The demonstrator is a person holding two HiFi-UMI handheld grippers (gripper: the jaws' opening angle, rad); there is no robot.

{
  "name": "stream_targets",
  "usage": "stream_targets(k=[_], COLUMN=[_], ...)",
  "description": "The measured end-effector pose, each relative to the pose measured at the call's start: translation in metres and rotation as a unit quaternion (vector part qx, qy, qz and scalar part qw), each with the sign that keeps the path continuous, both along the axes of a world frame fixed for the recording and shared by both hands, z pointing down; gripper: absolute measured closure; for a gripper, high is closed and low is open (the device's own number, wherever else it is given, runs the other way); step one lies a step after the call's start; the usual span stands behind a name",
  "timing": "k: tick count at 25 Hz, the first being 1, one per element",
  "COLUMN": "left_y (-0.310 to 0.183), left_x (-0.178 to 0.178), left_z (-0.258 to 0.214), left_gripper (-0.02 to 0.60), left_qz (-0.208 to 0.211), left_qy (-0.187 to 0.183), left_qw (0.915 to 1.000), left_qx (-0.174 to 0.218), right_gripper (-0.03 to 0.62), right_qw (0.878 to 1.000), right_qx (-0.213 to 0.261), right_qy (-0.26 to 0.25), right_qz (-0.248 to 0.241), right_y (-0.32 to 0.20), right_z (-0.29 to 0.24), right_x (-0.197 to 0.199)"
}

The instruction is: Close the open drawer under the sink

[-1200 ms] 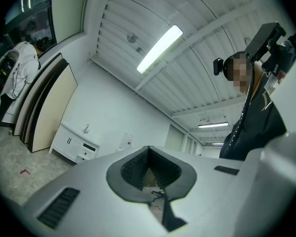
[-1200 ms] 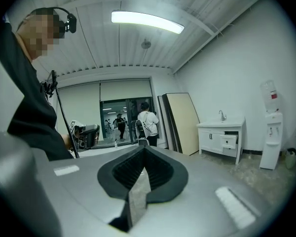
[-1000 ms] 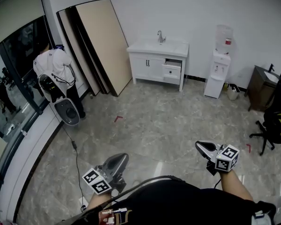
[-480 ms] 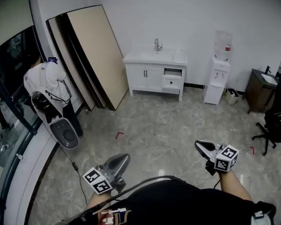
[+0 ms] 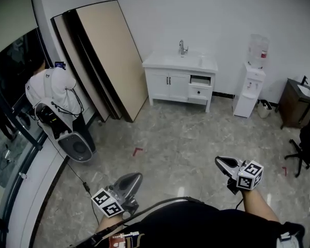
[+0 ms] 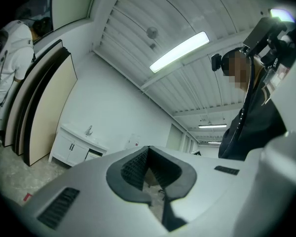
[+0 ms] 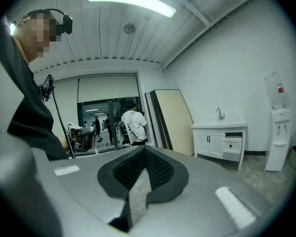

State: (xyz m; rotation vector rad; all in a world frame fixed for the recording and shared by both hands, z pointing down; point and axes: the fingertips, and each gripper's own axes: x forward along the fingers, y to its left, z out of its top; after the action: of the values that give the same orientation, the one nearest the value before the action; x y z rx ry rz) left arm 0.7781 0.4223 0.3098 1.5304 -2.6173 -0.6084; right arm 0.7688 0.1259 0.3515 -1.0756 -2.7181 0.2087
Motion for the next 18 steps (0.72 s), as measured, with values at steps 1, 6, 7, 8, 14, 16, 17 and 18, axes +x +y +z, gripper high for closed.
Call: stream_targets(k=[1,6,7,8,14,16,17,18], left_y=[0.000,-0.018,-0.024,-0.032,-0.089,-0.106,-0.115,-0.123], left_x=[-0.009,-0.062,-0.076,-0.090,-0.164,-0.186,-0.195,-0.205], left_z=[0.003,0.005,0.003,0.000,-0.013,-0.012,-0.011,-0.011], left_gripper=[0.581,0.581,0.581,0.581,0.581,0.581,0.581,0.581], left_qz=[-0.006,-0.037,-0.044,-0.052,-0.084,-0.095,-0.098,-0.099], left_qy=[0.003,-0.001,-0.004,-0.005,-0.018,-0.018,-0.017,-0.017], left_qw=[1.0000,0.9993,0.9990,0.9986,0.9963,0.9953,0.9950,0.9948], left_qx=[-0.001,-0.001,0.000,0.003,0.005,0.014,0.016,0.015], right_gripper=[0.597,0.597,0.597,0.597,0.597,0.597,0.597,0.597], right_qw=[1.000,0.999,0.999,0.999,0.995,0.994,0.994,0.993], right_qx=[-0.003,-0.006,-0.005,-0.004,0.014,0.020,0.022,0.023], right_qy=[0.002,-0.003,-0.005,-0.006,-0.021,-0.027,-0.028,-0.029], right_qz=[-0.005,-0.038,-0.046,-0.053,-0.093,-0.103,-0.108,-0.111], right_y=[-0.001,-0.016,-0.022,-0.028,-0.077,-0.092,-0.099,-0.105], right_z=[0.003,0.010,0.009,0.007,-0.008,-0.008,-0.008,-0.008], right_x=[-0.012,-0.082,-0.100,-0.117,-0.209,-0.234,-0.245,-0.255])
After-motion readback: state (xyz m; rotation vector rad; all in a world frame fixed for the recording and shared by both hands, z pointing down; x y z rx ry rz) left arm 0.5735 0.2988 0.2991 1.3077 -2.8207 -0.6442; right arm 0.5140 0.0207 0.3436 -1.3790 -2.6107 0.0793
